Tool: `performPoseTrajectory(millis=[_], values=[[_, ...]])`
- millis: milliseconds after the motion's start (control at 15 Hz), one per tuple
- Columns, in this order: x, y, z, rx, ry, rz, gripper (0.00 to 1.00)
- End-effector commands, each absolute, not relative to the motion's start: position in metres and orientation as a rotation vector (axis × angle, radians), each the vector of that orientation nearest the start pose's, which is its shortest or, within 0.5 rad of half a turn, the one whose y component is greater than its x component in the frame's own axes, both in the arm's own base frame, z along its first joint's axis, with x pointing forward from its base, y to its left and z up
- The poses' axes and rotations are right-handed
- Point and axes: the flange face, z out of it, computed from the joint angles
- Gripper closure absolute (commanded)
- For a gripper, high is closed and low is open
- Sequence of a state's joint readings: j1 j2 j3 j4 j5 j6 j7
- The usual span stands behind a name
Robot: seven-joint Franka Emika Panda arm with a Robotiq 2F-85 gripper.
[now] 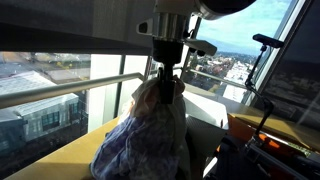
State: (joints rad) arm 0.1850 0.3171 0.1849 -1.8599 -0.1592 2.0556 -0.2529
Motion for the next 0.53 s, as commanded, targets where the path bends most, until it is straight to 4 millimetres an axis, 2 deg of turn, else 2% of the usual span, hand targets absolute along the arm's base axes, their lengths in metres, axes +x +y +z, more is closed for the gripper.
performPoseTrajectory(millis=[0, 67, 200, 467], values=[[0.548, 0.211, 0.337, -3.023, -1.167, 0.145, 0.75], [0.546, 0.213, 0.338, -3.022, -1.181, 0.139, 0.74], [0.546, 0.212, 0.347, -3.027, -1.180, 0.112, 0.60], [0.563, 0.197, 0.389, -3.050, -1.124, 0.021, 0.31]])
